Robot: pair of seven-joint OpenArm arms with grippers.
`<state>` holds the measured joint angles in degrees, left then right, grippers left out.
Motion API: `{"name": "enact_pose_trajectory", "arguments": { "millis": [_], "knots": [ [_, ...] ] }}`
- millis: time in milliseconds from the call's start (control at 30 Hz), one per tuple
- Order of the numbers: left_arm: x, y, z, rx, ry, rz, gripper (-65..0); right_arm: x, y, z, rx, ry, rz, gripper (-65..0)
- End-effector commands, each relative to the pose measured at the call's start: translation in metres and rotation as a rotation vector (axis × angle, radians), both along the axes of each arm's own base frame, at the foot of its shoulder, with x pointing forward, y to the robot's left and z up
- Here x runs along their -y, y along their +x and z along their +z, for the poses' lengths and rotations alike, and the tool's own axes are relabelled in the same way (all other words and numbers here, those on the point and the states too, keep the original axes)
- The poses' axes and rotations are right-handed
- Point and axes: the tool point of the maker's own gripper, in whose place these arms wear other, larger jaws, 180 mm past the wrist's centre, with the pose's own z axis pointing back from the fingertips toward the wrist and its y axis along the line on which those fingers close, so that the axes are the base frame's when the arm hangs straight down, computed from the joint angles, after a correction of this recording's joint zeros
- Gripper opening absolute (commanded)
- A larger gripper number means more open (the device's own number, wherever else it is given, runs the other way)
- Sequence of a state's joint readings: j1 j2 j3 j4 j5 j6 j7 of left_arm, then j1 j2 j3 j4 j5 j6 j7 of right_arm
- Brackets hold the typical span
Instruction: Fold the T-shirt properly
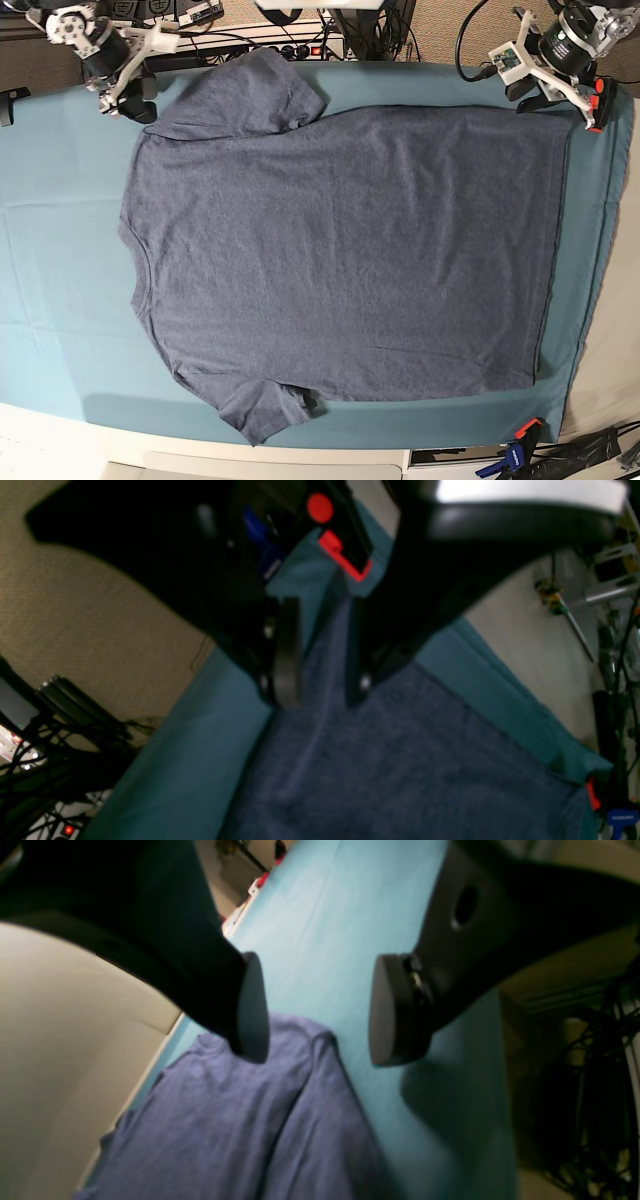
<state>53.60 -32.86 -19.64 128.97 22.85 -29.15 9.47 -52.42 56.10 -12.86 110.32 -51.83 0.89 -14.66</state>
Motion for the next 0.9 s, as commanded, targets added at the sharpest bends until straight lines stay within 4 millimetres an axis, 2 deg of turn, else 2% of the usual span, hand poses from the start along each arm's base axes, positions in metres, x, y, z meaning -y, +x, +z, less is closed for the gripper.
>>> {"name": "enact_pose_trajectory", "arguments": {
  "millis": [0,200,367,867],
  "knots": [
    [0.002,0.002,0.006,0.02,-0.009,-0.005,-48.4,-0.007,0.006,0.004,0.032,0.006,0.012,-31.9],
    [0.002,0.002,0.006,0.019,-0.009,-0.004,-48.4,-0.03,0.006,-0.008,0.059,-0.003,-0.007,-31.9],
    [0.001,0.002,0.006,0.018,-0.008,-0.003,-48.4,-0.031,-0.001,-0.015,0.011,-0.03,0.014,-31.9],
    [0.002,0.002,0.006,0.019,-0.009,-0.004,-48.4,-0.034,-0.059,-0.053,-0.35,-0.1,0.161,-32.0]
  ]
}}
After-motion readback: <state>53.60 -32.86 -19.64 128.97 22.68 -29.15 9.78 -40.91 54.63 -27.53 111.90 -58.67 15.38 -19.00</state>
